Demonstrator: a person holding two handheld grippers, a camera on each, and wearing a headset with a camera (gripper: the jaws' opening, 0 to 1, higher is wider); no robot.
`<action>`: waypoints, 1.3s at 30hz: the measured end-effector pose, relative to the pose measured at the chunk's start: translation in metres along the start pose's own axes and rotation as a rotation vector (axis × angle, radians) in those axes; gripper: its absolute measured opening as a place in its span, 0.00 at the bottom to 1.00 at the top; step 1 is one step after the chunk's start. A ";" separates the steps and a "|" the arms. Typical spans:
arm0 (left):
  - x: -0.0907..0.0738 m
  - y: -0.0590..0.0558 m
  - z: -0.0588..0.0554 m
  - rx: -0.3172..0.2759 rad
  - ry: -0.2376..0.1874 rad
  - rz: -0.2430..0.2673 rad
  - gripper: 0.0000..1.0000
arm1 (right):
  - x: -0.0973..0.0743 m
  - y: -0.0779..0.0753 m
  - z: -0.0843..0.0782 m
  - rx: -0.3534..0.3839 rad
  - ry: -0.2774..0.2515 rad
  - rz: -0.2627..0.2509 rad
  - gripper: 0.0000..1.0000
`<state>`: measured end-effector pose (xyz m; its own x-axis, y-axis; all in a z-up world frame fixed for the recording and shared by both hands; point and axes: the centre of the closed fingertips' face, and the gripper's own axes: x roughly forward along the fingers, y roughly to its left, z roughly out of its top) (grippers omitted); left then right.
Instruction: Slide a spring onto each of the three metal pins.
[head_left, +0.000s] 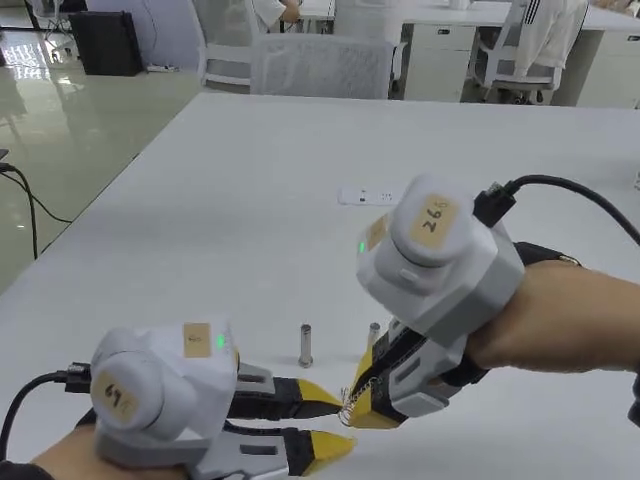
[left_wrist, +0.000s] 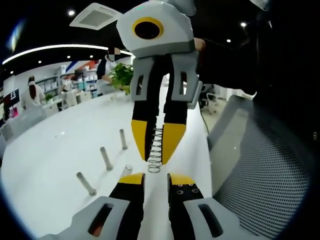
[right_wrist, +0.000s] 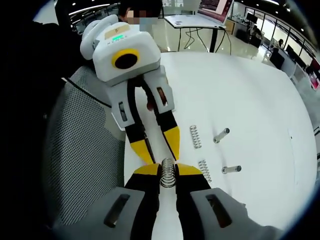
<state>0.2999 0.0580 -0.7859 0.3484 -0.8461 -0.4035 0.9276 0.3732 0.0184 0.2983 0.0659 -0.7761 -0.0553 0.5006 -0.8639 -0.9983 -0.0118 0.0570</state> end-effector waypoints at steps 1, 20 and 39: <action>0.000 0.001 -0.001 -0.003 0.001 0.004 0.12 | -0.001 -0.002 -0.002 0.005 0.002 -0.005 0.09; -0.019 0.025 -0.016 -0.098 -0.023 0.125 0.42 | -0.027 -0.028 -0.033 0.070 0.044 -0.072 0.09; -0.033 0.042 -0.025 -0.149 -0.032 0.230 0.60 | -0.063 -0.072 -0.060 0.120 0.108 -0.160 0.09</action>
<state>0.3240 0.1115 -0.7948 0.5541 -0.7433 -0.3748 0.7942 0.6070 -0.0296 0.3728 -0.0170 -0.7560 0.0951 0.3924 -0.9149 -0.9856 0.1663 -0.0312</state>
